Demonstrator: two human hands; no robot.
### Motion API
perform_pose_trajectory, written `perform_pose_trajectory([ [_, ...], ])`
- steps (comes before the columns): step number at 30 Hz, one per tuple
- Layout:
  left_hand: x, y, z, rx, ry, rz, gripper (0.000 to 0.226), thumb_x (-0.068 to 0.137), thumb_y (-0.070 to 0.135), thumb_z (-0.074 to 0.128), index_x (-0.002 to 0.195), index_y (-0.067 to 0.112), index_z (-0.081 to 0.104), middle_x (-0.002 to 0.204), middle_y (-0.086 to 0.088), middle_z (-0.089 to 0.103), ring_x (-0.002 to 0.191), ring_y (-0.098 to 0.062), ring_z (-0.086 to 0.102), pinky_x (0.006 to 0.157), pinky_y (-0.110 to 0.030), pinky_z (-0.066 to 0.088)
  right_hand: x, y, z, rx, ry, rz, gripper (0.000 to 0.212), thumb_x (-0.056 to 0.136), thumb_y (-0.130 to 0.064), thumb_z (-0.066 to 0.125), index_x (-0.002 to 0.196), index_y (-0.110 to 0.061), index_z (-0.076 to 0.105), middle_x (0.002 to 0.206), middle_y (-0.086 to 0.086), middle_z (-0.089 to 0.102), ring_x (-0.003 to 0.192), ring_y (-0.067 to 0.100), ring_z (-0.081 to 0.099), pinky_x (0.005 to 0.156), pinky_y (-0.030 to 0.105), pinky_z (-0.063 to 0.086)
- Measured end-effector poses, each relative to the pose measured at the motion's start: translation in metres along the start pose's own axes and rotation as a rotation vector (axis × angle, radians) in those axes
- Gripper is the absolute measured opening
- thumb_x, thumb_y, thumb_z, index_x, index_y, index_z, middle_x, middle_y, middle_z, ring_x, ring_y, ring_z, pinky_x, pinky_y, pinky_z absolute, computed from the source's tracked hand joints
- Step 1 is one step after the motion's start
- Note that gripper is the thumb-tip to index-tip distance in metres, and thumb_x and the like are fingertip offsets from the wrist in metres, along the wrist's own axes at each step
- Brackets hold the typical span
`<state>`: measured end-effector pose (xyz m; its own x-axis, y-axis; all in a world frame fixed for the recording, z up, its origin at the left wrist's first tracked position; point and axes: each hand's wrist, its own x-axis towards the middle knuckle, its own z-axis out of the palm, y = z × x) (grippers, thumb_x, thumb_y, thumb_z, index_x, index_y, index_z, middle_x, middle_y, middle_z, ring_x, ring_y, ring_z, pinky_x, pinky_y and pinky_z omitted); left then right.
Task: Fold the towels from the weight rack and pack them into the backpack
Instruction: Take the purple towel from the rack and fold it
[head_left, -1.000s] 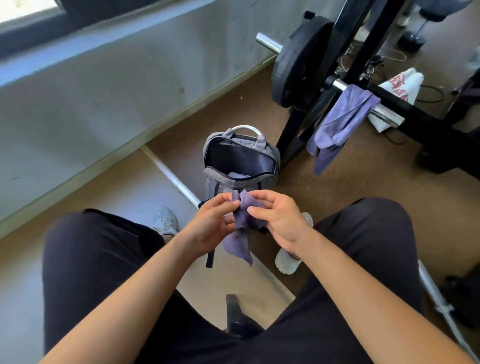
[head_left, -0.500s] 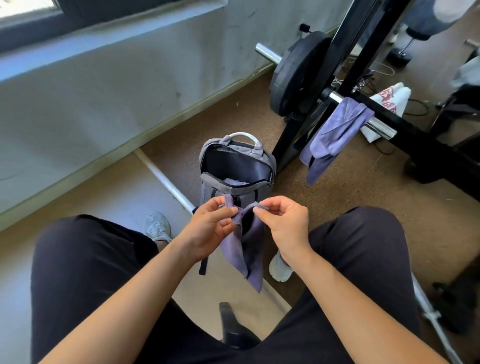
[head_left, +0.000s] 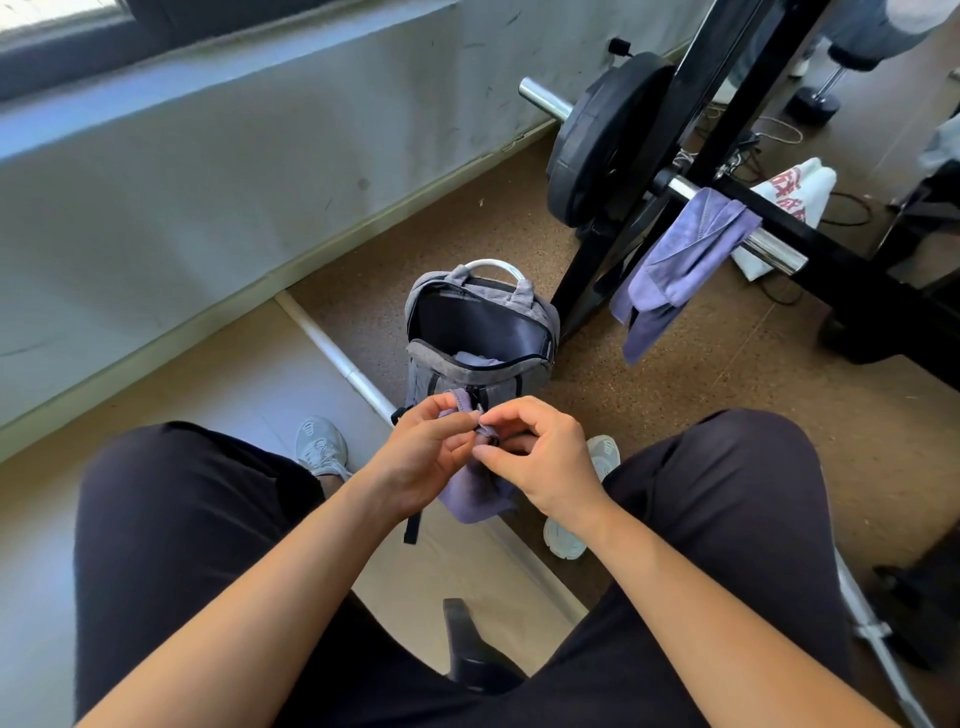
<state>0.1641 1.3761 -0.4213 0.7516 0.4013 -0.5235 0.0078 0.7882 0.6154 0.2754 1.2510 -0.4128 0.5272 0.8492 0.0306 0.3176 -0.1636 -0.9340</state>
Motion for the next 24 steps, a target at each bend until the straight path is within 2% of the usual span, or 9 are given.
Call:
perform_pose_trajectory([
  [6,-0.001,0.001,0.001,0.03,-0.009,-0.015,0.018,0.095,-0.009,0.058,0.092,0.009,0.057,0.084,-0.011,0.068,0.078,-0.021,0.074,0.069,-0.023,0.062,0.006,0.004,-0.007,-0.05,0.015,0.034,0.015,0.081,-0.01,0.082,0.094,-0.016,0.078,0.088,-0.005,0.075,0.081,0.011,0.073,0.077,0.027,0.06],
  [10,-0.002,0.001,0.004,0.049,0.012,-0.027,0.019,0.094,-0.009,0.06,0.093,0.009,0.056,0.081,-0.012,0.069,0.074,-0.02,0.075,0.068,-0.025,0.063,0.008,0.003,-0.014,-0.137,-0.02,0.066,0.007,0.086,-0.013,0.077,0.088,-0.019,0.076,0.077,-0.009,0.073,0.072,0.006,0.069,0.067,0.016,0.054],
  [12,0.001,0.0,0.003,0.097,0.016,-0.008,0.019,0.094,-0.007,0.061,0.093,0.011,0.057,0.078,-0.009,0.067,0.07,-0.019,0.073,0.072,-0.028,0.064,0.01,0.004,-0.017,-0.146,0.0,0.091,0.005,0.087,-0.011,0.076,0.086,-0.015,0.072,0.072,-0.004,0.071,0.066,0.009,0.067,0.062,0.019,0.052],
  [16,0.002,-0.004,0.002,0.301,-0.024,0.081,0.017,0.079,0.007,0.072,0.092,0.013,0.062,0.083,-0.01,0.066,0.072,-0.017,0.067,0.076,-0.028,0.061,0.014,0.002,-0.025,0.184,0.062,0.23,0.016,0.091,0.002,0.067,0.091,-0.014,0.064,0.072,0.009,0.066,0.067,0.014,0.064,0.06,0.029,0.055],
  [18,0.0,-0.007,0.003,0.462,-0.045,0.142,0.018,0.075,0.015,0.072,0.092,0.013,0.065,0.084,-0.008,0.067,0.074,-0.016,0.065,0.076,-0.027,0.058,0.014,-0.001,-0.028,0.387,0.021,0.298,0.022,0.095,0.005,0.059,0.101,-0.015,0.067,0.081,0.017,0.064,0.078,0.021,0.067,0.066,0.034,0.06],
  [21,0.0,-0.012,0.002,0.633,-0.093,0.229,0.024,0.076,0.027,0.071,0.097,0.013,0.069,0.088,-0.005,0.071,0.084,-0.018,0.065,0.082,-0.036,0.056,0.015,-0.002,-0.032,0.517,-0.07,0.364,0.03,0.098,0.011,0.047,0.105,-0.007,0.071,0.096,0.02,0.068,0.093,0.031,0.066,0.087,0.044,0.058],
  [22,0.0,-0.012,0.002,0.646,-0.102,0.253,0.024,0.078,0.027,0.071,0.098,0.013,0.071,0.09,-0.007,0.072,0.086,-0.02,0.067,0.084,-0.039,0.056,0.015,-0.003,-0.034,0.542,-0.095,0.38,0.034,0.097,0.015,0.043,0.106,-0.004,0.07,0.099,0.021,0.068,0.096,0.033,0.066,0.092,0.044,0.056],
  [24,0.001,-0.01,-0.001,0.661,-0.122,0.297,0.018,0.083,0.019,0.071,0.101,0.014,0.072,0.095,-0.013,0.074,0.089,-0.022,0.069,0.085,-0.038,0.057,0.014,-0.004,-0.039,0.561,-0.134,0.377,0.041,0.092,0.023,0.04,0.11,-0.001,0.068,0.105,0.021,0.07,0.1,0.029,0.069,0.093,0.038,0.058],
])
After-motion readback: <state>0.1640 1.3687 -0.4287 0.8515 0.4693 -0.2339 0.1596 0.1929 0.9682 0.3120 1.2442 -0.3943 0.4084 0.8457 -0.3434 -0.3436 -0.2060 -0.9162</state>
